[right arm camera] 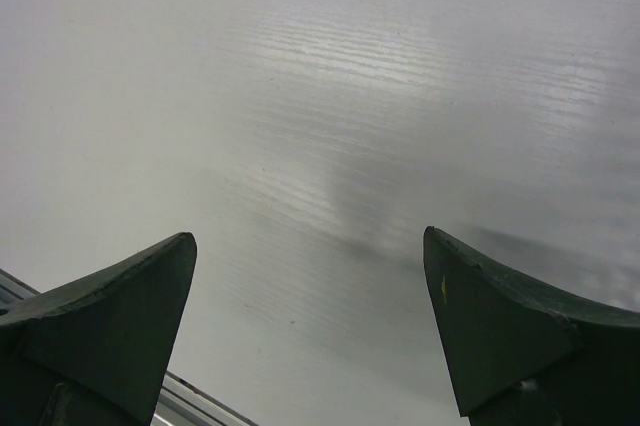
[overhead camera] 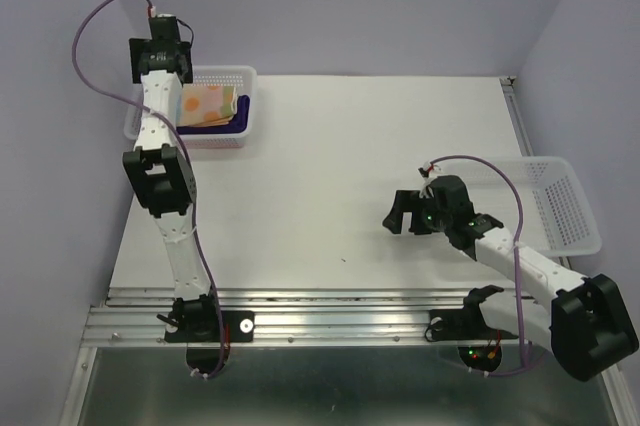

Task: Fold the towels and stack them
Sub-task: Neatly place the folded towel into the bin

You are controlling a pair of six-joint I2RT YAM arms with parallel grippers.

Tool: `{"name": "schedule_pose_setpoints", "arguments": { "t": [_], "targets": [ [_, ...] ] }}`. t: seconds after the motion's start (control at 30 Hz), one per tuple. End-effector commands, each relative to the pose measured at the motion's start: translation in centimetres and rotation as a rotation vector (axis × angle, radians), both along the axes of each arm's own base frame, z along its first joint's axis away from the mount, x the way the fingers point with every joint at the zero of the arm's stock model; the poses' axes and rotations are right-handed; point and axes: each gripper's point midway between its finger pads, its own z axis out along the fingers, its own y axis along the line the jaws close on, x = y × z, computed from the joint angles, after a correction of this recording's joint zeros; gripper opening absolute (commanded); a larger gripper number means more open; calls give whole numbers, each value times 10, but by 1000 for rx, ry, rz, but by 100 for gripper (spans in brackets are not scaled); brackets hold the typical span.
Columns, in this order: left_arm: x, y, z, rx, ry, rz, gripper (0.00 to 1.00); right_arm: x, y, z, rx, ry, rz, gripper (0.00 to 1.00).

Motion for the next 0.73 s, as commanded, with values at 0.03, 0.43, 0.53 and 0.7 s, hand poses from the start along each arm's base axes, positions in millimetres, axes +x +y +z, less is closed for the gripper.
{"name": "schedule_pose_setpoints", "arguments": {
  "t": [0.03,0.43,0.53,0.7],
  "targets": [
    [-49,-39,161,-219,-403,-39,99,13,0,23,22,-66,-52,100],
    [-232,-252,36,-884,-575,-305,99,25,-20,69,96,-143,-288,100],
    [-257,-251,-13,-903,-481,-275,99,25,-26,71,85,-154,-317,100],
    [-261,-245,-22,-844,-438,-274,99,26,-28,75,112,-170,-352,100]
  ]
}}
